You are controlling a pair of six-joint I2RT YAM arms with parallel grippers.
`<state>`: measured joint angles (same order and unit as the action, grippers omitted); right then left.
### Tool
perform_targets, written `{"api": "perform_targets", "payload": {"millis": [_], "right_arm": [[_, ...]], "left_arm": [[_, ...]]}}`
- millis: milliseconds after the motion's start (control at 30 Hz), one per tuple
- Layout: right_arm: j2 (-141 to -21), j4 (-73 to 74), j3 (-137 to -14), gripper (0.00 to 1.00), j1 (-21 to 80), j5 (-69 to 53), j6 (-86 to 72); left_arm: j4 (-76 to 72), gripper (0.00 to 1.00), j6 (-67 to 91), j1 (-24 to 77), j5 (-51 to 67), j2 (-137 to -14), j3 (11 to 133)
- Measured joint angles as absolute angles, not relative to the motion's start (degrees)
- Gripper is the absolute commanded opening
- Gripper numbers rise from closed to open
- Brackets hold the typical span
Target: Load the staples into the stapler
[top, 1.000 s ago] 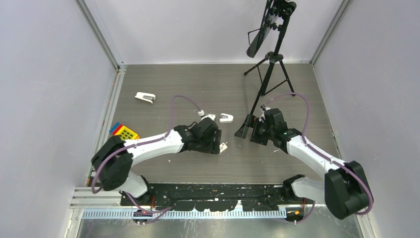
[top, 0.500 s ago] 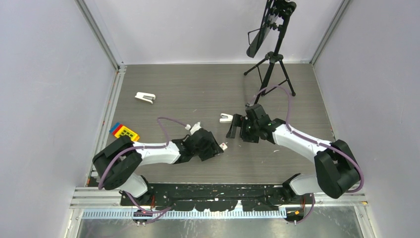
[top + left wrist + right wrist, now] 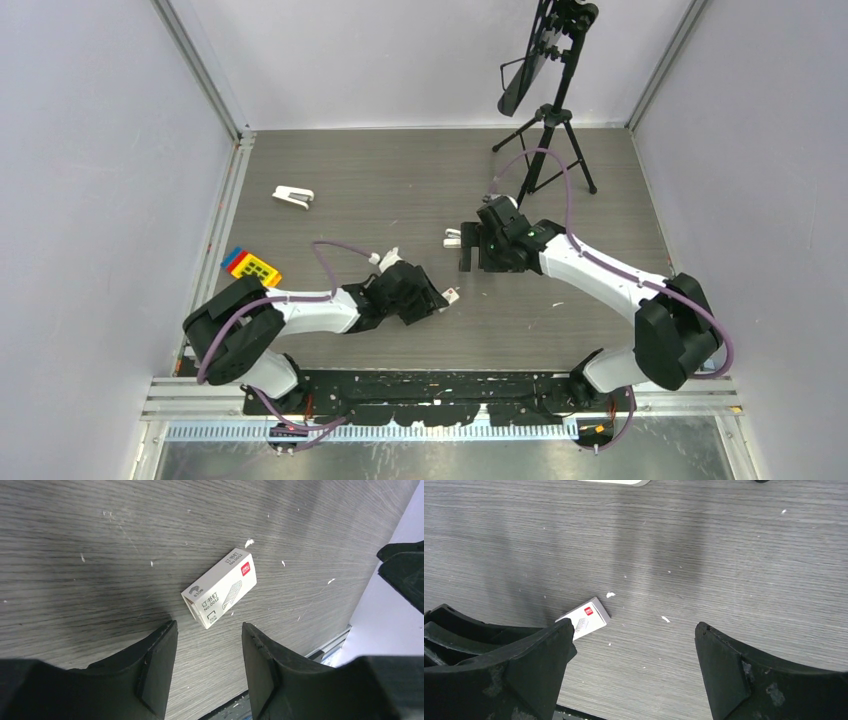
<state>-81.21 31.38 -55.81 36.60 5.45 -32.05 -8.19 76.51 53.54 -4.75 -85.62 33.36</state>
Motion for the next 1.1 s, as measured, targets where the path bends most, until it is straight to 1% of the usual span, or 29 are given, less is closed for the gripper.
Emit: {"api": "perform_targets", "payload": {"millis": [133,233,400,633,867,1100], "right_arm": [[-83.92,30.68,-56.29,0.95,36.91,3.95,-33.78],[-86.94,29.23,-56.18,0.95,37.63,2.15,-35.92],[-90.30,25.15,-55.55,0.95,39.51,-1.10,-40.84],[-94.41,21.26,-55.55,0.94,43.42,-1.87,-46.11],[-95.02,20.80,-55.35,0.94,47.00,-1.26,-51.03],[-95.02,17.85,-54.94,0.93,51.88,-0.84,-53.17]], "left_arm": [[-9.02,0.54,76.49,52.51,-4.40,-84.82,32.27],[-8.19,0.56,75.96,51.03,-4.49,-82.02,30.24],[-3.31,0.56,74.39,48.18,-6.22,-73.76,26.30],[4.05,0.58,73.93,47.11,-9.96,-60.71,22.44],[8.49,0.58,73.95,45.98,-12.51,-53.19,19.57],[10.98,0.58,74.15,45.63,-13.26,-50.17,18.11]]}}
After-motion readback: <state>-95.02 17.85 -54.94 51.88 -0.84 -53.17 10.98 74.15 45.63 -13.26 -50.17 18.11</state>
